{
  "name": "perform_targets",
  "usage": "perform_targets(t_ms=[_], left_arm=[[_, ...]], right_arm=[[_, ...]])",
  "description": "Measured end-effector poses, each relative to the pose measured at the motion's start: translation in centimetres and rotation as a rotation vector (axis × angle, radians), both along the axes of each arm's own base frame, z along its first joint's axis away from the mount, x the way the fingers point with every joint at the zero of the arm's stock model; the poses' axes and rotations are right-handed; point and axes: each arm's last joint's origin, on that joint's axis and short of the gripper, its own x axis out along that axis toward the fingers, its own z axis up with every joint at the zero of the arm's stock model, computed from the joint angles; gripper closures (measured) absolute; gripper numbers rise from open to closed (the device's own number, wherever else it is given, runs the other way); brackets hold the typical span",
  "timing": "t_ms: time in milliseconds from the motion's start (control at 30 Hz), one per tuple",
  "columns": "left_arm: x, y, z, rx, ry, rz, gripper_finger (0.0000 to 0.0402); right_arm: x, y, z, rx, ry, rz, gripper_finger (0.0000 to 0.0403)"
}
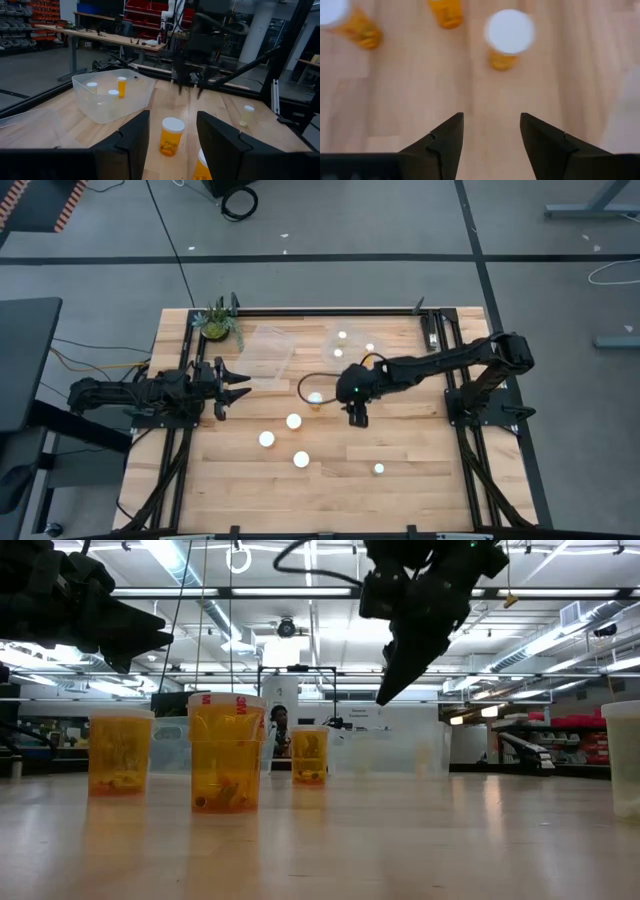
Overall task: Pick and place medicine bottles into bin by pill shape (circle, oval)
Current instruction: Put the small yellow pill bottle into the right transparent bin
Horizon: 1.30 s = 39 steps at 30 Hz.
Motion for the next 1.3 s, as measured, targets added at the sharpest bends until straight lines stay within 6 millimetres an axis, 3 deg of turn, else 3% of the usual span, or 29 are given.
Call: perform_targets(t_ms=[167, 500, 633, 933, 1300], left_arm=[[0.0, 0.0, 0.0, 0.0, 0.0, 0.0, 0.023], [0.0, 0.0, 0.0, 0.0, 0.0, 0.0, 0.023], [0.0, 0.0, 0.0, 0.001, 0.0, 0.0, 0.023], [0.0, 0.0, 0.0, 0.0, 0.0, 0.0, 0.023], [0.0, 0.0, 0.0, 0.0, 0.0, 0.0, 0.023]], right_arm=[[-0.4, 2.7, -0.1, -0.024, 0.023, 0.018, 0.0201], [-2.0, 8.4, -0.4, -0.065, 0.044, 0.279, 0.0201], [-2.4, 10.1, -0.4, -0.035, 0.031, 0.287, 0.0201], [-3.9, 13.2, -0.4, -0.015, 0.034, 0.268, 0.0197], [-5.2, 15.0, -0.5, -0.04, 0.05, 0.262, 0.0149]])
